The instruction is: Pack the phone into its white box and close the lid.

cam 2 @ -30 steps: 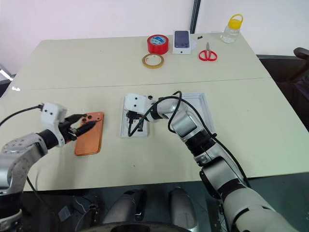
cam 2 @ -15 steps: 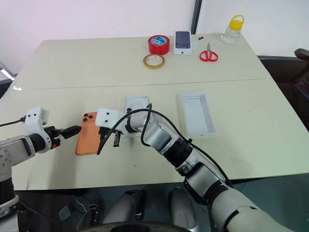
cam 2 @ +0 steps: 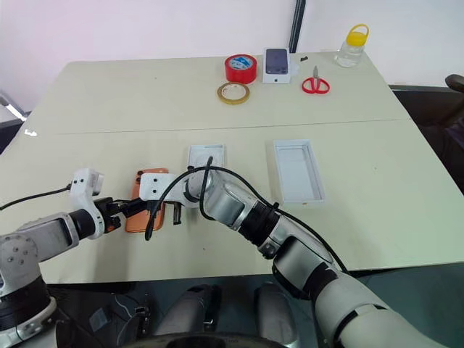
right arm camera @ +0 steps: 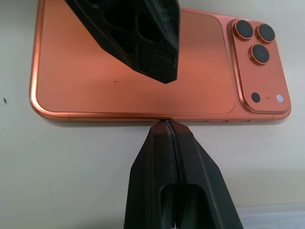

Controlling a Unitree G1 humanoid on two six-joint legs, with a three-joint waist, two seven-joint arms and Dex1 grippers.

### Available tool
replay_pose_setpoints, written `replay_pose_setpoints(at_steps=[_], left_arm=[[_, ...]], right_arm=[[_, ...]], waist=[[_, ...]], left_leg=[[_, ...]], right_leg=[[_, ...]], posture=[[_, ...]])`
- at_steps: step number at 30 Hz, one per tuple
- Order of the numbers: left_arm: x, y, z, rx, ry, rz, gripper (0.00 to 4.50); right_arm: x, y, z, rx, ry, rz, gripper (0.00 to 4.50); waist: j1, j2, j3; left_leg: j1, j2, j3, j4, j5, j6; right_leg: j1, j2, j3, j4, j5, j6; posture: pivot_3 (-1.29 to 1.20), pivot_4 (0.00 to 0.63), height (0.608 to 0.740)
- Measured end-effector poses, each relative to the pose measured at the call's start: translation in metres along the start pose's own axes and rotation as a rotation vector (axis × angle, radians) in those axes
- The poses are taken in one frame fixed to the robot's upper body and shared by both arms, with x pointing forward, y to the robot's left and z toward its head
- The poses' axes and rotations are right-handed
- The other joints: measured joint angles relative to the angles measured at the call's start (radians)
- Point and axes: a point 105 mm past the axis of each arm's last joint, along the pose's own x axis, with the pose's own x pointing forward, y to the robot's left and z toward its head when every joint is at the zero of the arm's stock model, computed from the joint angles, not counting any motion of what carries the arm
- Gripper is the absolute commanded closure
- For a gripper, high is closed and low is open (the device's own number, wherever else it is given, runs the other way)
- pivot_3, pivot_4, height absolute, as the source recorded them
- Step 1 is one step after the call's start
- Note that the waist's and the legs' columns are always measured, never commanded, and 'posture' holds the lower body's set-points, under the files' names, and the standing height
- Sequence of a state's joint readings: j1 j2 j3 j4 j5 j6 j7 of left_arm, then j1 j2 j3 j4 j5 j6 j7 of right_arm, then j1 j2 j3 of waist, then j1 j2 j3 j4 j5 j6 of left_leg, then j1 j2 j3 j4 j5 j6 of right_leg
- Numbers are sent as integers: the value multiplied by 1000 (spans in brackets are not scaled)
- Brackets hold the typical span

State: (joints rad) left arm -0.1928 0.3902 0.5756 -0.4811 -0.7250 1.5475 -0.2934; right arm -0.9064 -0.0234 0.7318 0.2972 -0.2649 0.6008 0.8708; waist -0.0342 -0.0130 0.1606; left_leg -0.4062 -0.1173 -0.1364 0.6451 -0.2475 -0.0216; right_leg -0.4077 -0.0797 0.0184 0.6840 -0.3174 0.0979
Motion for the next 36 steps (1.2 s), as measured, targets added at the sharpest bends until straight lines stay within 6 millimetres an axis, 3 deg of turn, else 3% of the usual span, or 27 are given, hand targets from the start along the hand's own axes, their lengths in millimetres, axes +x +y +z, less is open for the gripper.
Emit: replay_pose_setpoints(at_steps=[5,14,32,35,36], left_arm=[[0,-1,-1,-44,-19,-19,45],[9,-24,-7,-108,7,-165,45],[4,-8,2,-222,-3,-163,45],[1,-1,4,-272,-26,-151,846],[0,3,3,-291,-32,-138,1313]], right_arm=[[0,-1,-1,-14,10,1,4500],[0,-2,-1,-27,14,-2,4500],[0,-1,3,-43,-6,-3,4500],[0,-1,4,-44,-8,-3,4500],[0,-1,4,-44,-8,-3,4500]], waist=[[0,1,-1],[2,0,-1],[-11,0,-1],[-11,0,-1],[-10,0,-1]], left_leg=[[0,0,0,0,0,0],[0,0,0,0,0,0],[0,1,0,-1,0,0],[0,1,0,-1,0,0],[0,1,0,0,0,0]], right_leg=[[0,0,0,0,0,0],[0,0,0,0,0,0],[0,1,0,1,0,0],[-1,1,0,1,0,0],[-1,1,0,1,0,0]], posture=[[0,150,740],[0,150,740],[0,150,740],[0,150,740],[0,150,740]])
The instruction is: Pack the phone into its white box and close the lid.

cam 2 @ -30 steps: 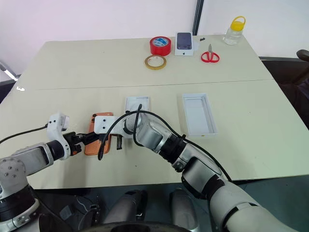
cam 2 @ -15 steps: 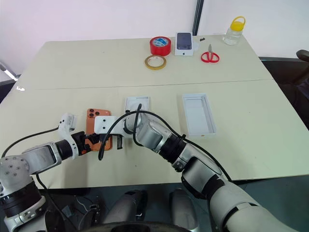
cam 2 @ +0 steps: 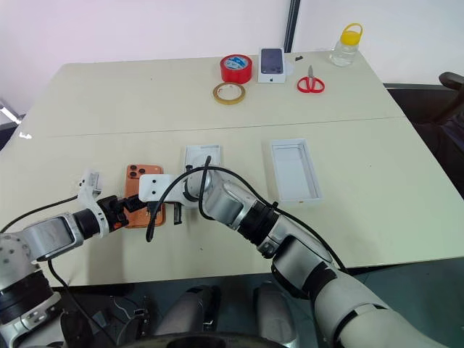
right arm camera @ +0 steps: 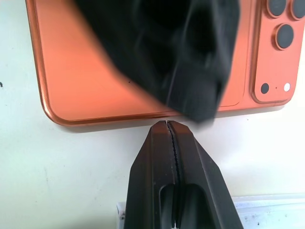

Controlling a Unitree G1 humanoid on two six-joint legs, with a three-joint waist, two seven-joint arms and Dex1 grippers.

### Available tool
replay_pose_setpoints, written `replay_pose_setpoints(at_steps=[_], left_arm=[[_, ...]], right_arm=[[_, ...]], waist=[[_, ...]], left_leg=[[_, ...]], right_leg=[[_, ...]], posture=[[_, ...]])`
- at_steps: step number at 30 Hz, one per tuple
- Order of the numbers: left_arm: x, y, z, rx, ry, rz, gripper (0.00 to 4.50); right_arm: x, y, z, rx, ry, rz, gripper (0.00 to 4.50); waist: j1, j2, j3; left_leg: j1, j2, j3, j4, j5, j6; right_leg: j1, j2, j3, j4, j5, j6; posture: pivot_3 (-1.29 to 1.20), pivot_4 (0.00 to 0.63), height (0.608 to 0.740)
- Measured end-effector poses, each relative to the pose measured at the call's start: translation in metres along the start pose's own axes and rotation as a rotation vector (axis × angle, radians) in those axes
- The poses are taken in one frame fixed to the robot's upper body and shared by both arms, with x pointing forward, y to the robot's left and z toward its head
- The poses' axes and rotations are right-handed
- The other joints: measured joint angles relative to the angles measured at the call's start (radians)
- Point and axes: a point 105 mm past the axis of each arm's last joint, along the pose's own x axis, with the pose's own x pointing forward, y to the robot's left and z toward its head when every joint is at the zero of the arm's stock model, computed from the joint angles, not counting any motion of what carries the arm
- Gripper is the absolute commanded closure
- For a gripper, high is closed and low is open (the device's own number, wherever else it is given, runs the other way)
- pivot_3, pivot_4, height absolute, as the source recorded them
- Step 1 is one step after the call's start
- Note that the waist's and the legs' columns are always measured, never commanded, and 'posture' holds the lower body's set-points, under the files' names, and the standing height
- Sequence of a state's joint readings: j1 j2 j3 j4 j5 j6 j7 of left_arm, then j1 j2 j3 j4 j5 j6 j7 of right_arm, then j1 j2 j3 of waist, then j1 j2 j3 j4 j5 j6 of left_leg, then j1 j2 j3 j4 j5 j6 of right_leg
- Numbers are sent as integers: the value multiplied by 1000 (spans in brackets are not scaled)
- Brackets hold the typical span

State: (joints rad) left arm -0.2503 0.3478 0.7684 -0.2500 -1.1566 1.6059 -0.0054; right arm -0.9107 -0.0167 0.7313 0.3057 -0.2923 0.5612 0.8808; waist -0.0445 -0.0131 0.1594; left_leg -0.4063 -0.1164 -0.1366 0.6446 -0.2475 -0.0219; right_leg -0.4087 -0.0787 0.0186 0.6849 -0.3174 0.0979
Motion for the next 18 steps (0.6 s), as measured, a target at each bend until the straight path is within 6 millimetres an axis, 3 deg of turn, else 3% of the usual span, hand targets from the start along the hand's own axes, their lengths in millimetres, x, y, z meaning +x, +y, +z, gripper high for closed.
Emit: replay_pose_setpoints(at_steps=[4,9,16,18], left_arm=[[-3,6,2,-26,-17,34,3353],[-3,5,2,-35,-23,36,3353],[-3,3,-2,-78,-34,12,3353],[-2,0,-2,-115,-54,-19,4307]], right_arm=[[-1,-1,0,2,0,-3,4500],[-15,-12,7,12,-39,-45,4500],[-38,-25,2,22,-48,-91,4500],[-47,-28,-3,29,-47,-113,4500]], waist=[[2,-1,0],[3,-1,0],[4,-1,0],[5,-2,0]], left_leg=[[0,0,0,0,0,0],[-1,0,0,0,0,0],[-1,0,0,0,0,0],[-1,0,0,1,0,0]], right_leg=[[0,0,0,0,0,0],[0,0,0,0,0,0],[0,0,0,0,0,0],[1,0,0,0,0,0]], posture=[[0,150,740],[0,150,740],[0,150,740],[0,150,740]])
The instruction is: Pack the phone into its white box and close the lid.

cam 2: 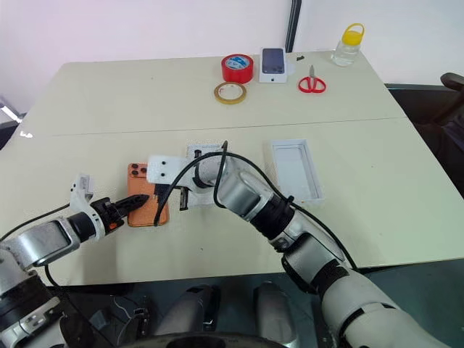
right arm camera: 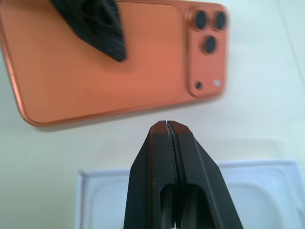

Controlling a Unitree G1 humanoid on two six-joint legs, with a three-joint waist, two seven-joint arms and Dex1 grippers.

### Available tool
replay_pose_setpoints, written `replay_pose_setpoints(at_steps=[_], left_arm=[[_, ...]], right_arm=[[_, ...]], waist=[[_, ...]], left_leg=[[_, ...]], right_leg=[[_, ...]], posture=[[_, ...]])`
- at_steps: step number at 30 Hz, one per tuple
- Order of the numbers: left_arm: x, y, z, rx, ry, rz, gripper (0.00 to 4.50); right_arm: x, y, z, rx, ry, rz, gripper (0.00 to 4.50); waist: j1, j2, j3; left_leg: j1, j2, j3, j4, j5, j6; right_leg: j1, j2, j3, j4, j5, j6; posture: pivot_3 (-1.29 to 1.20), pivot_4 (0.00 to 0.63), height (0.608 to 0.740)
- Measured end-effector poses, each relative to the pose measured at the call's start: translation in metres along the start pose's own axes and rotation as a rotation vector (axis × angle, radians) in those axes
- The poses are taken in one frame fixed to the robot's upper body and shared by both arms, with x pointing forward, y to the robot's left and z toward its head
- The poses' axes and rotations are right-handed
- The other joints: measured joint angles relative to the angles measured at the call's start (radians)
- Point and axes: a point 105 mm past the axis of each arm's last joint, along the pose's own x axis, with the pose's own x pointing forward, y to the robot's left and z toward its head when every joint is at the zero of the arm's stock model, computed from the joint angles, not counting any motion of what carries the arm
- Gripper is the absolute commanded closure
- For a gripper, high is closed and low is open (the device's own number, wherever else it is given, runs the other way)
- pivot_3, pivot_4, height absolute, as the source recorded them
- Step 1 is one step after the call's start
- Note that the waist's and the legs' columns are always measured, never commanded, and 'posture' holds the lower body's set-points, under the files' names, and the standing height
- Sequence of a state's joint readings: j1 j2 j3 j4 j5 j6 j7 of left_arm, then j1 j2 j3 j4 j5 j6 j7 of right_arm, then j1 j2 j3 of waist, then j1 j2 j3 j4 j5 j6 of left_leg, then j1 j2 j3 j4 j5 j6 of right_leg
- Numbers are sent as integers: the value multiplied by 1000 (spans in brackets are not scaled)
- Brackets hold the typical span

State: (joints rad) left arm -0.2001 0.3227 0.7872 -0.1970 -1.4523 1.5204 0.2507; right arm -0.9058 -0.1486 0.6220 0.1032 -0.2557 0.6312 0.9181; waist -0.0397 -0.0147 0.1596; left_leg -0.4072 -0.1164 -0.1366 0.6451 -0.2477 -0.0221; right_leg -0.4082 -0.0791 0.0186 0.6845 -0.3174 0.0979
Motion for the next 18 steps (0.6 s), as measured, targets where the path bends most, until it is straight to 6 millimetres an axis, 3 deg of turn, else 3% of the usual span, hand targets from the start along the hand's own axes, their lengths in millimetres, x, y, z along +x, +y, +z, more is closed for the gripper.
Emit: replay_pose_setpoints(at_steps=[5,10,18], left_arm=[[0,-7,3,-20,-19,-4,4455],[0,-19,20,-14,-62,-8,4455],[39,-72,29,0,-27,-146,4455]], right_arm=[[-13,2,-9,34,-24,-4,4500],[-44,-1,-8,80,-189,-36,4500],[-93,-1,-37,151,-246,-53,4500]], waist=[[-2,-1,0],[10,-1,0],[30,-3,1]], left_leg=[[-1,0,0,-1,0,0],[-1,0,1,0,0,0],[-2,-1,1,0,-1,1]], right_leg=[[1,0,1,0,0,0],[1,0,1,-1,0,0],[3,-1,1,-3,0,0]], posture=[[0,150,740],[0,150,740],[0,150,740]])
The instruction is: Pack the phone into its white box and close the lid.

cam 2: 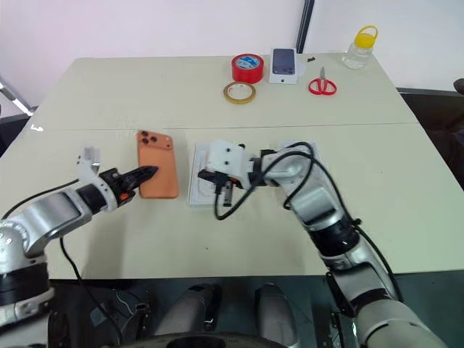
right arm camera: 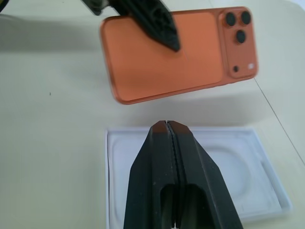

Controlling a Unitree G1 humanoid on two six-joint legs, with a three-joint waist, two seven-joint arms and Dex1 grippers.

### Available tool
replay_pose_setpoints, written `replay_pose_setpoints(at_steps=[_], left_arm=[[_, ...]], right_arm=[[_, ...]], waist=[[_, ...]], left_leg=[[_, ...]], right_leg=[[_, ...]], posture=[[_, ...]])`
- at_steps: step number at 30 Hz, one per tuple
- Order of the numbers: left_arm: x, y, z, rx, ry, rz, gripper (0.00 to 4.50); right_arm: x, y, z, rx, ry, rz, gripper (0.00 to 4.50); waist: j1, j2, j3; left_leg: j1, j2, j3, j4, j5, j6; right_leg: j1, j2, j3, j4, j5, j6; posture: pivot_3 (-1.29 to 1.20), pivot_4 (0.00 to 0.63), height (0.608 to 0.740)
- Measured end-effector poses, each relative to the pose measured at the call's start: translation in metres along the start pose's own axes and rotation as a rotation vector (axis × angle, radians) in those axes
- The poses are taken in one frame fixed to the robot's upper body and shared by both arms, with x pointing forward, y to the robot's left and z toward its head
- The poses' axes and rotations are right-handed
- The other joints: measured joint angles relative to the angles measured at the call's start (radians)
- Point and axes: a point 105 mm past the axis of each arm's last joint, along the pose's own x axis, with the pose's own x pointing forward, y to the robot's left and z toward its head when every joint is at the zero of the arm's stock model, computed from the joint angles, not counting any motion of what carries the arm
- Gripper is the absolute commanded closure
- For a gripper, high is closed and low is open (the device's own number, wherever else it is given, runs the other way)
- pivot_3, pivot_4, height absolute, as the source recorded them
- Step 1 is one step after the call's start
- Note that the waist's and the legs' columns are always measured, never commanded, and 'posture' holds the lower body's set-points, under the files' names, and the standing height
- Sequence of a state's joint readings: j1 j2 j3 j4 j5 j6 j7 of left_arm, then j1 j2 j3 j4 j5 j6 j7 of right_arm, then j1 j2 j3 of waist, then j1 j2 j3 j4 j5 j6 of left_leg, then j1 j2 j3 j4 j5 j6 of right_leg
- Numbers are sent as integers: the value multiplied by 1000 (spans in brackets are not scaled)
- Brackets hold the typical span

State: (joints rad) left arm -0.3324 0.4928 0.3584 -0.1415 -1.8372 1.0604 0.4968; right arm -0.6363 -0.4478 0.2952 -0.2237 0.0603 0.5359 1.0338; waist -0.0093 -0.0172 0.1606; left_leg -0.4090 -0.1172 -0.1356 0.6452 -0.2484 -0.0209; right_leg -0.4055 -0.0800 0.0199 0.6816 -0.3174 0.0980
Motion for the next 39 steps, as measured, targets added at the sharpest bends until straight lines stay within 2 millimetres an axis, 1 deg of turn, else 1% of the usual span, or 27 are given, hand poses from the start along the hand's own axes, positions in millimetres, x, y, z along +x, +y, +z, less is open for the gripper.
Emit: replay_pose_setpoints(at_steps=[3,7,10,13,20,22,23,24,26,29,30,32,35,39], left_arm=[[19,-14,-9,-14,54,-48,4455],[39,-18,-30,-41,152,-62,4455],[46,-10,-37,-58,185,-38,4455],[49,-2,-38,-70,190,-13,4455],[53,-5,-46,-71,215,-38,4455],[54,-6,-48,-72,219,-44,3529],[54,-6,-48,-73,220,-49,3325],[55,-7,-48,-73,220,-52,2802],[55,-7,-48,-73,220,-55,1939],[54,-8,-48,-72,219,-62,430],[54,-10,-48,-64,216,-75,33],[52,-14,-46,-48,213,-88,33],[48,-10,-43,-1,216,-59,33],[37,-10,-34,128,210,-24,33]], right_arm=[[-10,-4,-11,18,39,-34,4500],[-17,-5,-20,48,69,-65,4500],[-19,-4,-21,50,71,-76,4500],[-21,-4,-22,51,79,-88,4500],[-25,-7,-26,50,97,-105,4500],[-26,-7,-26,46,98,-106,4500],[-26,-7,-26,41,97,-105,4500],[-25,-7,-26,39,95,-104,4500],[-25,-7,-26,39,95,-104,4500],[-25,-6,-26,37,94,-102,4500],[-25,-6,-26,36,94,-101,4500],[-25,-6,-26,36,94,-99,4500],[-25,-6,-26,36,94,-99,4500],[-25,-6,-26,35,95,-99,4500]], waist=[[-8,0,0],[-7,0,0],[-6,0,0],[-3,-1,1],[-3,-1,1],[-4,-1,1],[-3,-1,1],[-3,-1,1],[-2,-1,1],[-2,-1,1],[-3,-1,1],[-4,-1,1],[-5,-1,1],[-4,-1,1]], left_leg=[[0,1,1,-1,0,0],[0,1,1,-1,0,0],[0,1,1,-1,0,0],[0,1,1,0,0,0],[-1,1,1,0,0,0],[-1,1,1,0,0,0],[-1,1,1,0,0,0],[-1,1,1,0,0,0],[0,1,1,0,0,0],[-1,1,1,0,0,0],[0,1,1,0,0,0],[0,1,1,0,0,0],[0,1,1,0,0,0],[0,1,1,0,0,0]], right_leg=[[-1,1,1,1,0,0],[-2,1,1,2,0,0],[-2,1,2,2,0,0],[-2,1,2,1,0,0],[-2,1,2,1,0,0],[-2,1,2,1,0,0],[-2,1,2,1,0,0],[-2,1,2,1,0,0],[-2,1,2,1,0,0],[-2,1,1,1,0,0],[-2,1,1,1,0,0],[-2,1,2,1,0,0],[-2,1,2,2,0,0],[-2,1,2,1,0,0]], posture=[[0,150,740],[0,150,740],[0,150,740],[0,150,740],[0,150,740],[0,150,740],[0,150,740],[0,150,740],[0,150,740],[0,150,740],[0,150,740],[0,150,740],[0,150,740],[0,150,740]])
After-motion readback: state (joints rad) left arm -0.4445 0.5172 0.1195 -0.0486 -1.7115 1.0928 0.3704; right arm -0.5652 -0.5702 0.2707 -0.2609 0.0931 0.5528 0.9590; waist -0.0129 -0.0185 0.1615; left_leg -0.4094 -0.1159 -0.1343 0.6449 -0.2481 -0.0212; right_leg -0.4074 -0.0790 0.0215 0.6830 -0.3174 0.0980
